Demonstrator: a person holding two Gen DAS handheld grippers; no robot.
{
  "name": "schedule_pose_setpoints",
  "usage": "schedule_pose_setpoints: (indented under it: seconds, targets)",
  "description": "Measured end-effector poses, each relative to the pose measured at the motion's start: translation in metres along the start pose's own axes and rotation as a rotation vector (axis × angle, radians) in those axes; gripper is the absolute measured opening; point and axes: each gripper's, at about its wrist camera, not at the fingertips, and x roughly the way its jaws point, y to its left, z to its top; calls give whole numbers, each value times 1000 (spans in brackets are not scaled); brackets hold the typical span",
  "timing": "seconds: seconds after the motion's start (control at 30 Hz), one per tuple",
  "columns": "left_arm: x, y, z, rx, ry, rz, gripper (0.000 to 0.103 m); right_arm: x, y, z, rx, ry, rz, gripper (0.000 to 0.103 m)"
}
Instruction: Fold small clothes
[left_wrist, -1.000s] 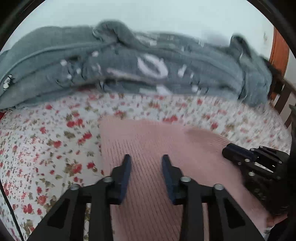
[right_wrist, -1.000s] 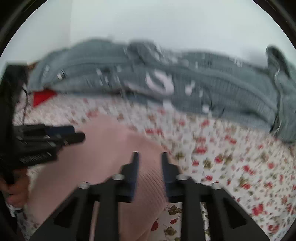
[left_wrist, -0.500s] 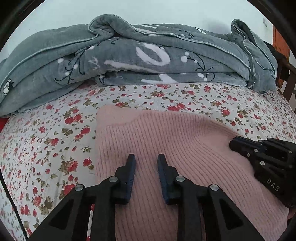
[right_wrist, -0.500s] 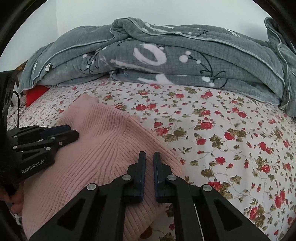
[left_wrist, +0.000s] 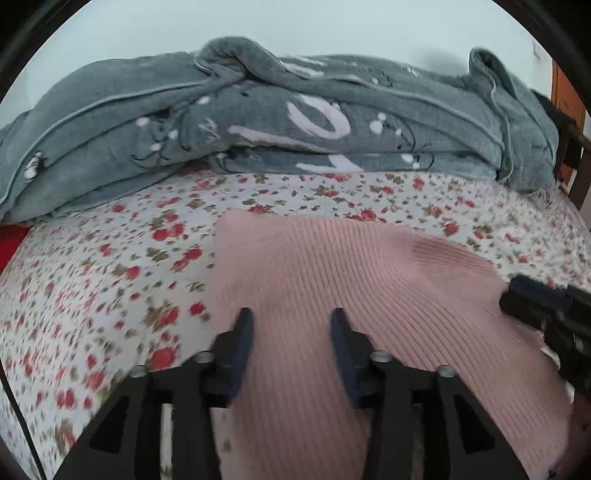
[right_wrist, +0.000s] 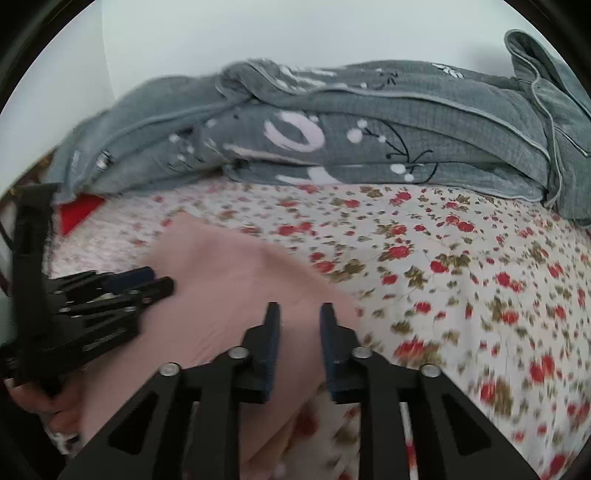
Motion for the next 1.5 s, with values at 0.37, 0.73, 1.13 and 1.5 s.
schedule_pose_setpoints:
  seconds: [0.37, 0.73, 1.13, 1.5]
  targets:
    - [-71, 3, -63, -65, 2, -147, 61, -56, 10, -65, -83, 35, -145, 30]
    - [-132, -26, -102, -73, 42, -117, 61, -161, 7, -89, -1, -76, -170, 61]
    - [-228, -58, -103, -63, -92, 13, 84, -245, -3, -102, 113, -119, -254, 95]
    - [-273, -65, -113, -93, -172, 71, 91, -284, 13, -108, 43, -136, -277, 103]
